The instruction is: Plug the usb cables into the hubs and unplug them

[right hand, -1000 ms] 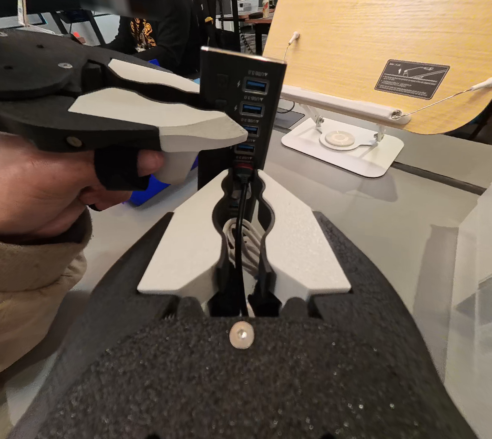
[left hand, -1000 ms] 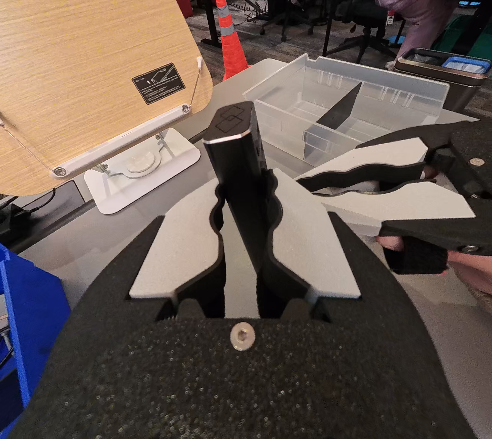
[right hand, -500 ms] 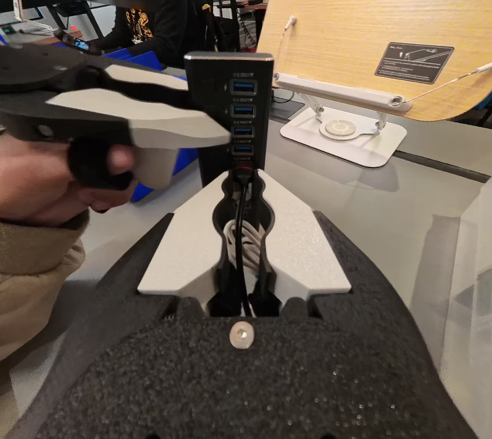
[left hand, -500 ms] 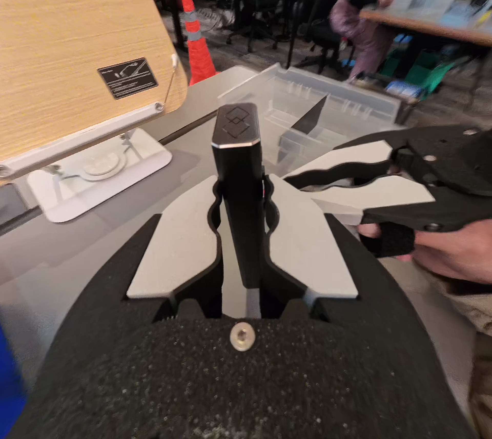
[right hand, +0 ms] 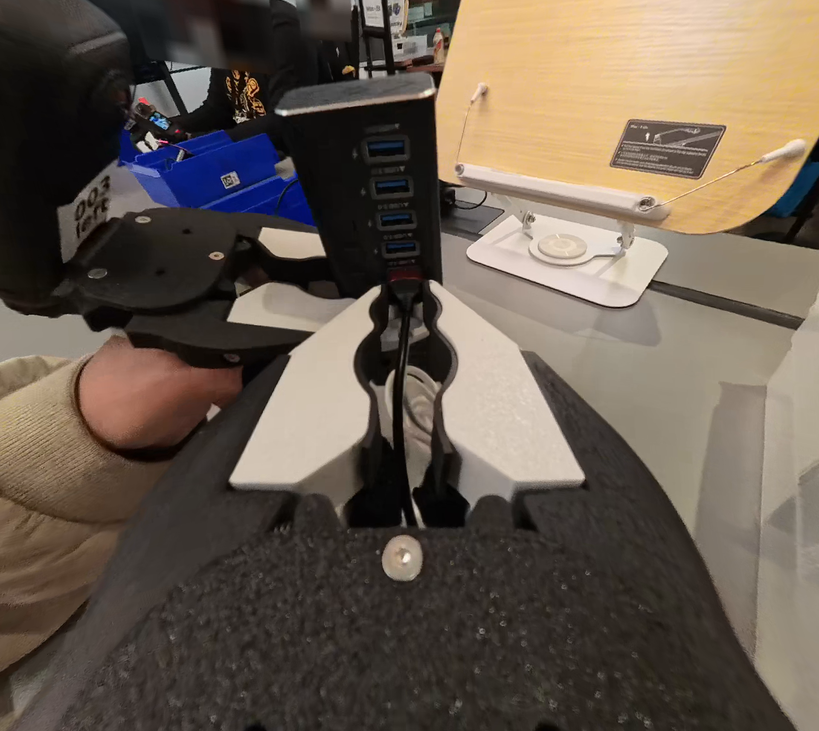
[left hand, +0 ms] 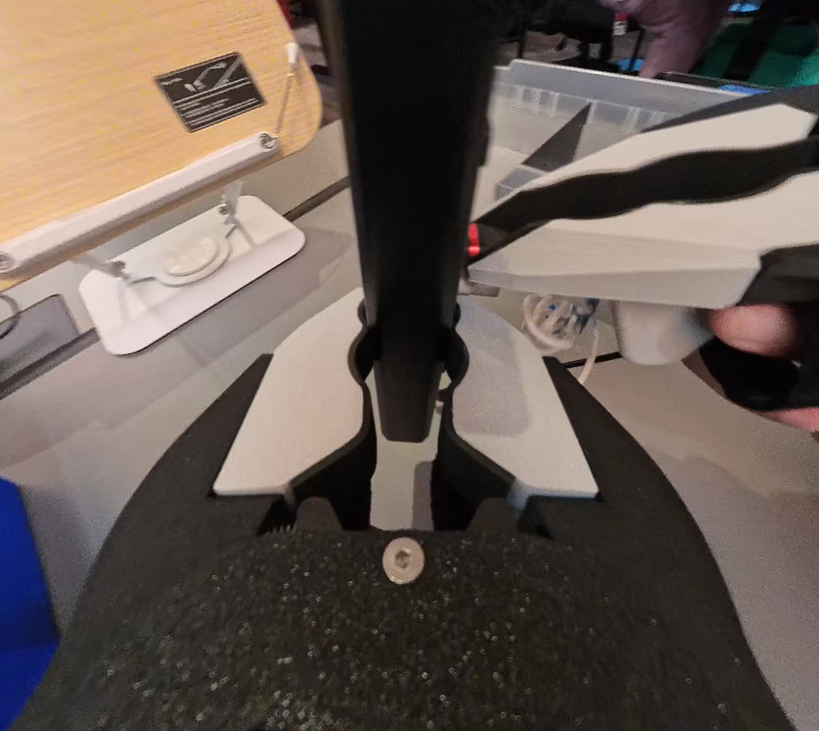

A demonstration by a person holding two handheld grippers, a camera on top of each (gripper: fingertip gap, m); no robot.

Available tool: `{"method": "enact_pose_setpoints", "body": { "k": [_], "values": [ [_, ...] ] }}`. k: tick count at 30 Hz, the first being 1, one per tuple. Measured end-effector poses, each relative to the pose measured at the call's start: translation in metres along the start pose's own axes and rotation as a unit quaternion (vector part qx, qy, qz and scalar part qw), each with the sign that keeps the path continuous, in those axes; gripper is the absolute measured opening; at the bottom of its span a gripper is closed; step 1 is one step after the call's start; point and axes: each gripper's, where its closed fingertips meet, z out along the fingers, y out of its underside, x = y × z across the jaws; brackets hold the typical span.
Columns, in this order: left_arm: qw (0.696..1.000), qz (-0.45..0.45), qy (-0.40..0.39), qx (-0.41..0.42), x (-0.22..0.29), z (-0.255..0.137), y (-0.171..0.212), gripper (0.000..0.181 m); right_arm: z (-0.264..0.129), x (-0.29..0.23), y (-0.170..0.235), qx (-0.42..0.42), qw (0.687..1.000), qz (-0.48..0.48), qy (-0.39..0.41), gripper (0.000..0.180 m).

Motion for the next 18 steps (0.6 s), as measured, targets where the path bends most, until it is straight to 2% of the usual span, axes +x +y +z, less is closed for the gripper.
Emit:
{"method": "enact_pose_setpoints", "body": {
  "k": [4, 6, 8, 9, 11, 12, 14, 16, 18],
  "values": [
    [1.0, -0.009, -0.004, -0.006, -0.002, 0.001, 0.002, 0.029, -0.001, 0.001, 0.001, 0.006, 1.0, 0.007, 0.004, 0.014],
    [0.995, -0.075, -0.066, -0.02, -0.041, -0.003, 0.013, 0.029, -0.014, 0.012, -0.012, 0.049, 0.998, 0.009, 0.025, 0.014],
    [0.983, -0.167, -0.079, -0.012, -0.082, -0.019, 0.021, 0.029, -0.035, 0.026, -0.031, 0.068, 0.997, -0.009, 0.038, 0.014],
    [0.986, -0.146, -0.085, 0.009, -0.081, -0.027, 0.008, 0.029, -0.04, 0.026, -0.038, 0.063, 0.998, -0.009, 0.027, 0.014],
    [0.995, -0.033, -0.089, 0.022, -0.052, -0.031, -0.026, 0.029, -0.046, 0.03, -0.054, 0.062, 0.998, -0.013, 0.01, 0.014],
    [0.997, -0.012, -0.076, 0.029, -0.038, -0.029, -0.037, 0.029, -0.049, 0.032, -0.063, 0.061, 0.998, -0.013, -0.001, 0.015],
    [0.998, -0.021, -0.027, 0.049, -0.02, -0.026, -0.048, 0.029, -0.061, 0.041, -0.081, 0.065, 0.998, -0.015, -0.012, 0.015],
    [0.998, -0.031, -0.027, 0.039, -0.024, -0.025, -0.043, 0.029, -0.078, 0.054, -0.09, 0.057, 0.998, -0.033, -0.017, 0.015],
    [0.999, -0.048, -0.011, 0.023, -0.026, -0.026, -0.036, 0.029, -0.105, 0.087, -0.11, 0.098, 0.993, -0.062, 0.035, 0.015]
  ]
}}
